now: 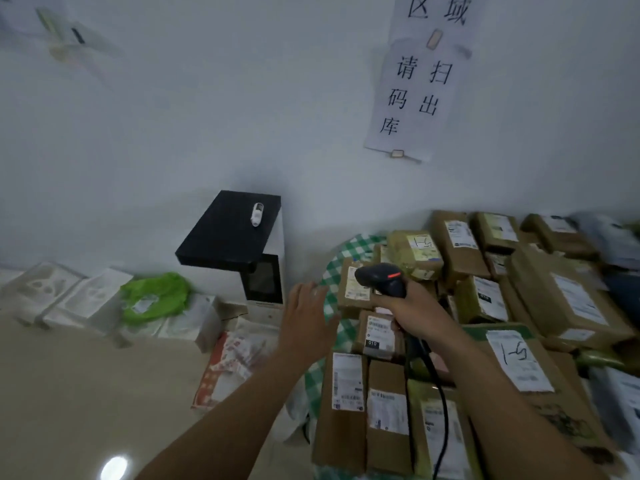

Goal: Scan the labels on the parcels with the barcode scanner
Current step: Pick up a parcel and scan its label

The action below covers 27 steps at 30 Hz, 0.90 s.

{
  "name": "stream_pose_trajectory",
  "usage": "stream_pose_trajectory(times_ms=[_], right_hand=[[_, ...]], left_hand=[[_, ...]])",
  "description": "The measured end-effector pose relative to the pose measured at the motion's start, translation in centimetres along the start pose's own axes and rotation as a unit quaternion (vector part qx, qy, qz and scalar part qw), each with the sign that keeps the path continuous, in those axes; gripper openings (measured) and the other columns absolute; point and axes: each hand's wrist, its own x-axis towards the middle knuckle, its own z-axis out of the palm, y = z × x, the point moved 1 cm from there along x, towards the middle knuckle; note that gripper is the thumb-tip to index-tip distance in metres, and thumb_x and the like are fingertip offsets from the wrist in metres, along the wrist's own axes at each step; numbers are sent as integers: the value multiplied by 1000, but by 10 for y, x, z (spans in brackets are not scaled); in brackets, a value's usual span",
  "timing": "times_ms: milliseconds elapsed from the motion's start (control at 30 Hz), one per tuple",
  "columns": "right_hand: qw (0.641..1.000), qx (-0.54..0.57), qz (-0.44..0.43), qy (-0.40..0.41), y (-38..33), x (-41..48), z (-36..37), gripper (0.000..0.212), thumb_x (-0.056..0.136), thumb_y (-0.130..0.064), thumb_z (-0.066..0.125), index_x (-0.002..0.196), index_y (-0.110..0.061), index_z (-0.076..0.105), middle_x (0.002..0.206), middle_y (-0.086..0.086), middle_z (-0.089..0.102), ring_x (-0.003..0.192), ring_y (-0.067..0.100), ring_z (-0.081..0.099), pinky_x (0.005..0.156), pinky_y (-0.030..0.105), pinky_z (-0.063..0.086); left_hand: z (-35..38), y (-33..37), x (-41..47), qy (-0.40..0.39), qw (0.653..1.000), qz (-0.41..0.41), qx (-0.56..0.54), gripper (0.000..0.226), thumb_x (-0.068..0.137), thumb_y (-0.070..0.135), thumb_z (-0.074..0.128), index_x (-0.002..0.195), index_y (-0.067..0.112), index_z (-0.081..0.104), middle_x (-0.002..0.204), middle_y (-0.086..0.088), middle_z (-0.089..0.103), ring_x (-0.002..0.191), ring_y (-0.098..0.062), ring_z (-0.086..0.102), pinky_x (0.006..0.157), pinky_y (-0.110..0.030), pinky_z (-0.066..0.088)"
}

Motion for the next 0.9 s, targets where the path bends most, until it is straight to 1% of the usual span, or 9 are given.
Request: stream_pose_trajectory(times_ms=[67, 200, 267, 467, 533, 700, 767, 833, 900], right_hand=[[1000, -10, 15, 24, -6, 19, -5, 18, 94, -24, 71, 110, -24, 62, 94, 25, 70, 67, 20, 62, 52, 27, 48], [998, -20, 20, 52, -7, 51, -17, 9, 98, -24, 69, 104, -26, 63, 67, -5, 68, 55, 10, 63, 46, 19, 44], [998, -13, 21, 62, -4, 75, -23, 12, 98, -24, 69, 103, -29, 59, 60, -10, 64, 51, 6, 62, 45, 17, 43], [999, -1, 49, 20, 18, 161, -22, 20, 99, -33, 68, 114, -19, 63, 76, 2, 63, 65, 15, 61, 59, 30, 47], [998, -6, 61, -4, 27, 187, -11, 25, 98, -34, 68, 119, -21, 62, 85, 0, 65, 76, 17, 63, 67, 33, 47], [994, 6, 107, -7, 50, 234, 6, 43, 95, -36, 71, 133, -26, 56, 108, -2, 66, 93, 18, 65, 78, 38, 54], [991, 3, 133, -1, 58, 244, 7, 47, 93, -38, 72, 135, -28, 52, 112, -4, 65, 97, 18, 65, 87, 44, 58], [988, -8, 156, 2, 65, 253, 6, 52, 91, -42, 73, 136, -30, 51, 114, -3, 66, 99, 20, 66, 93, 48, 58], [985, -17, 170, 1, 68, 258, 5, 53, 90, -43, 73, 138, -30, 52, 116, -3, 66, 101, 21, 66, 92, 47, 58]], left_hand=[[7, -4, 32, -43, 999, 11, -19, 53, 101, 46, 53, 149, 25, 41, 151, -2, 40, 147, -26, 24, 123, -43, 26], [25, 4, 76, -105, 993, 24, -44, 54, 104, 39, 49, 153, 23, 35, 160, -3, 33, 150, -26, 19, 124, -42, 20], [38, 6, 96, -146, 988, 3, -45, 51, 106, 38, 47, 152, 20, 36, 160, -5, 33, 151, -26, 19, 124, -42, 20], [69, 8, 133, -213, 975, -62, -28, 44, 107, 34, 47, 146, 14, 45, 152, -7, 43, 145, -29, 31, 121, -42, 23], [89, -4, 144, -217, 969, -111, -40, 45, 103, 43, 44, 139, 17, 50, 145, -6, 48, 140, -30, 37, 116, -45, 33], [181, -51, 178, -264, 940, -190, -106, 62, 88, 63, 31, 124, 22, 60, 122, -1, 64, 105, -21, 62, 92, -43, 55], [184, -47, 183, -275, 929, -199, -147, 49, 93, 59, 37, 116, 25, 64, 113, 2, 69, 98, -16, 66, 90, -42, 57], [174, -35, 188, -289, 915, -206, -194, 25, 103, 42, 48, 105, 25, 66, 106, 3, 71, 95, -16, 68, 90, -41, 58], [173, -29, 193, -282, 899, -230, -244, 13, 106, 28, 55, 106, 22, 67, 102, 4, 70, 93, -13, 67, 83, -32, 57]])
